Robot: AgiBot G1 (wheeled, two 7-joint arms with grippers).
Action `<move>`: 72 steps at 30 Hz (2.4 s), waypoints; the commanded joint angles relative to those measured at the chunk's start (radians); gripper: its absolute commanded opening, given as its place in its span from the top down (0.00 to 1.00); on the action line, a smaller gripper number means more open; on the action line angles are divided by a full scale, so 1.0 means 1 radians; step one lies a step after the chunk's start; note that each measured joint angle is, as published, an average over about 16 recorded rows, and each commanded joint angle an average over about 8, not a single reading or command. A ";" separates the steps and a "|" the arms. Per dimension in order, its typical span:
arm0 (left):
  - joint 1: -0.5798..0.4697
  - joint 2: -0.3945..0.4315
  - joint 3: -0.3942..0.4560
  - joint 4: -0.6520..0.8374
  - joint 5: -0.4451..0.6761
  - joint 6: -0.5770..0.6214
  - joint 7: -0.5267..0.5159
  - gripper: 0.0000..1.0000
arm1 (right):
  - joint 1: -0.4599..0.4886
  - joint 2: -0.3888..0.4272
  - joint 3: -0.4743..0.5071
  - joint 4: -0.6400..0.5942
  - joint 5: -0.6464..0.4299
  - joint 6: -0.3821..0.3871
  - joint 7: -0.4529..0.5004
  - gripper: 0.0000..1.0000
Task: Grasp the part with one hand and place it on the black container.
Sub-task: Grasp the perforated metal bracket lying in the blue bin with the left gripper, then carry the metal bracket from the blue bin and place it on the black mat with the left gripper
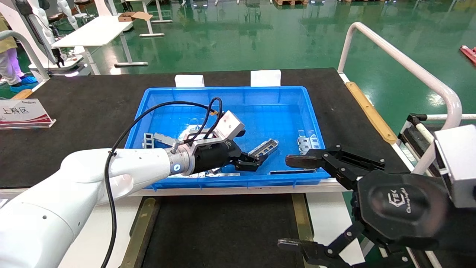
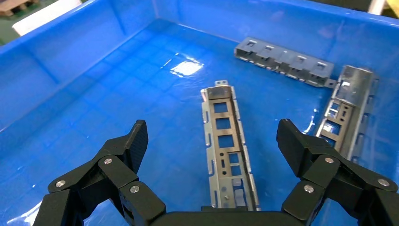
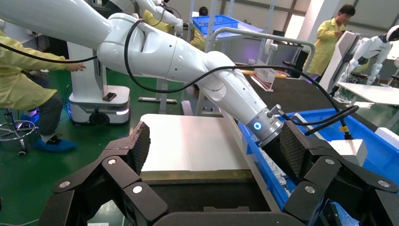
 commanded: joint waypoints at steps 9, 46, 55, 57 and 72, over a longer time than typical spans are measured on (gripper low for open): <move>0.006 -0.003 0.127 -0.035 -0.071 -0.086 -0.081 1.00 | 0.000 0.000 0.000 0.000 0.000 0.000 0.000 1.00; 0.000 -0.008 0.392 -0.074 -0.283 -0.218 -0.193 1.00 | 0.000 0.000 -0.001 0.000 0.001 0.000 -0.001 1.00; -0.029 -0.015 0.364 -0.078 -0.373 -0.170 -0.113 1.00 | 0.000 0.001 -0.001 0.000 0.001 0.001 -0.001 1.00; -0.039 -0.017 0.356 -0.066 -0.388 -0.147 -0.086 1.00 | 0.000 0.001 -0.001 0.000 0.001 0.001 -0.001 1.00; -0.097 -0.052 0.299 0.026 -0.486 0.095 0.071 1.00 | 0.000 0.001 -0.002 0.000 0.001 0.001 -0.001 1.00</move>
